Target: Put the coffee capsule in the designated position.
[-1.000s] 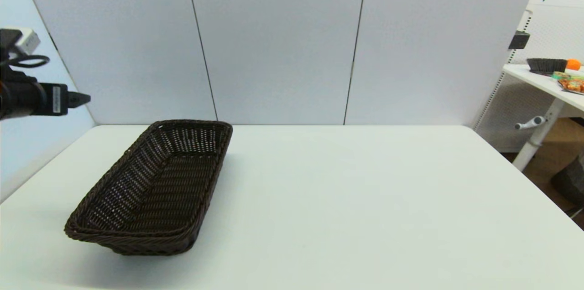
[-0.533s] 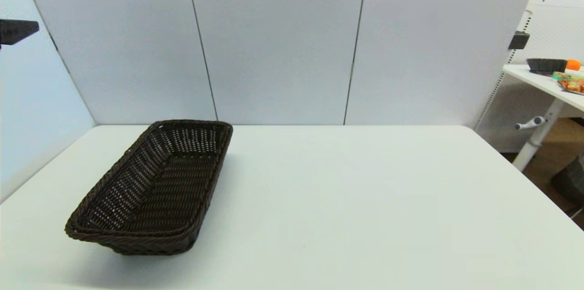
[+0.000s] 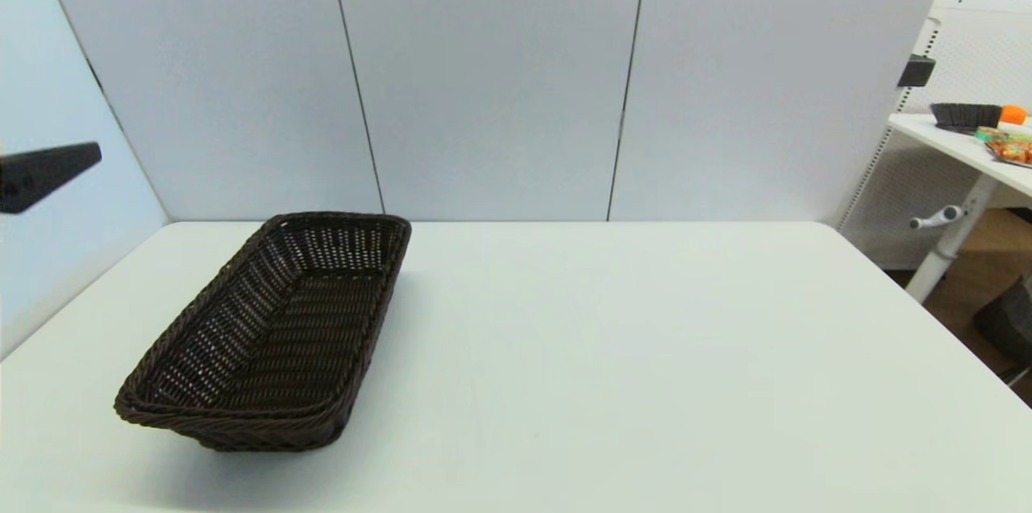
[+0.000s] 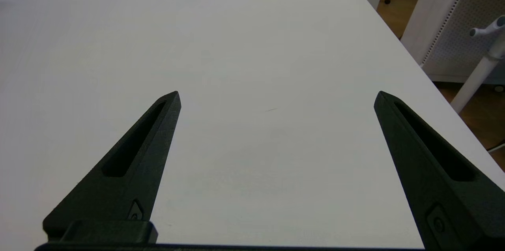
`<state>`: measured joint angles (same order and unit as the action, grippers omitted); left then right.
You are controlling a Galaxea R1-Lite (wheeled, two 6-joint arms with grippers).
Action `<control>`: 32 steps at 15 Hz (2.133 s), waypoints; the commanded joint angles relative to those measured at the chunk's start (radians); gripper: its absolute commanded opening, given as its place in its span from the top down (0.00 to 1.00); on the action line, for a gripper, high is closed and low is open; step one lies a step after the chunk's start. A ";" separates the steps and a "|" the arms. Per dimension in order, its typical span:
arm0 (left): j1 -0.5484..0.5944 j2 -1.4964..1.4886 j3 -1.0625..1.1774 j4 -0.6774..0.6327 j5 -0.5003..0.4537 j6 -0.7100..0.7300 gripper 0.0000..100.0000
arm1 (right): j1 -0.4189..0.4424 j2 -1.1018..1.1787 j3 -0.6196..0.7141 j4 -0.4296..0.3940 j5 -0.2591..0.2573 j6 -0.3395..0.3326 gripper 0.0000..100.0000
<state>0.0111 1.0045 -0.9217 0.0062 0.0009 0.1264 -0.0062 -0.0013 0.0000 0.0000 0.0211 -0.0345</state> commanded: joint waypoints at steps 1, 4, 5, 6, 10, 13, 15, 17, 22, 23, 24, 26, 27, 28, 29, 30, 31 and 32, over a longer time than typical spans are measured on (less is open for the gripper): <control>-0.062 -0.274 0.299 -0.003 -0.018 -0.016 0.00 | 0.000 0.001 0.000 0.000 0.000 -0.001 0.00; -0.062 -0.469 0.503 0.003 -0.030 -0.021 0.00 | 0.000 0.001 0.000 0.000 0.000 -0.001 0.00; -0.062 -0.529 0.573 0.000 -0.027 -0.024 0.00 | 0.000 0.001 0.000 0.000 0.000 -0.001 0.00; -0.062 -0.583 0.635 -0.005 -0.027 -0.022 0.00 | 0.000 0.001 0.000 0.000 0.000 -0.001 0.00; -0.057 -0.761 0.799 -0.005 -0.024 -0.025 0.00 | 0.000 0.001 0.000 0.000 0.000 -0.001 0.00; -0.028 -0.882 0.893 -0.003 -0.024 -0.022 0.00 | 0.000 0.001 0.000 0.000 0.000 -0.001 0.00; -0.028 -0.939 0.923 -0.002 -0.024 -0.024 0.00 | 0.000 0.001 0.000 0.000 0.000 -0.001 0.00; -0.026 -0.963 0.923 -0.002 -0.021 -0.034 0.00 | 0.000 0.001 0.000 0.000 0.000 -0.001 0.00; -0.025 -1.006 0.923 -0.005 -0.005 -0.108 0.00 | 0.000 0.001 0.000 0.000 0.000 -0.001 0.00; -0.025 -1.006 0.923 -0.005 -0.005 -0.114 0.00 | 0.000 0.001 0.000 0.000 0.000 -0.001 0.00; -0.025 -1.006 0.923 -0.005 -0.005 -0.114 0.00 | 0.000 0.001 0.000 0.000 0.000 -0.001 0.00; -0.025 -1.006 0.923 -0.005 -0.005 -0.114 0.00 | 0.000 0.001 0.000 0.000 0.000 -0.001 0.00; -0.025 -1.006 0.923 -0.005 -0.005 -0.114 0.00 | 0.000 0.001 0.000 0.000 0.000 -0.001 0.00; -0.025 -1.006 0.923 -0.005 -0.005 -0.114 0.00 | 0.000 0.001 0.000 0.000 0.000 -0.001 0.00; -0.025 -1.006 0.923 -0.005 -0.005 -0.114 0.00 | 0.000 0.001 0.000 0.000 0.000 -0.001 0.00; -0.025 -1.006 0.923 -0.005 -0.005 -0.114 0.00 | 0.000 0.001 0.000 0.000 0.000 -0.001 0.00; -0.025 -1.006 0.923 -0.005 -0.005 -0.114 0.00 | 0.000 0.001 0.000 0.000 0.000 -0.001 0.00; -0.025 -1.006 0.923 -0.005 -0.005 -0.114 0.00 | 0.000 0.001 0.000 0.000 0.000 -0.001 0.00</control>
<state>-0.0138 -0.0019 0.0000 0.0017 -0.0047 0.0123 -0.0062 -0.0013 0.0000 0.0000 0.0206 -0.0345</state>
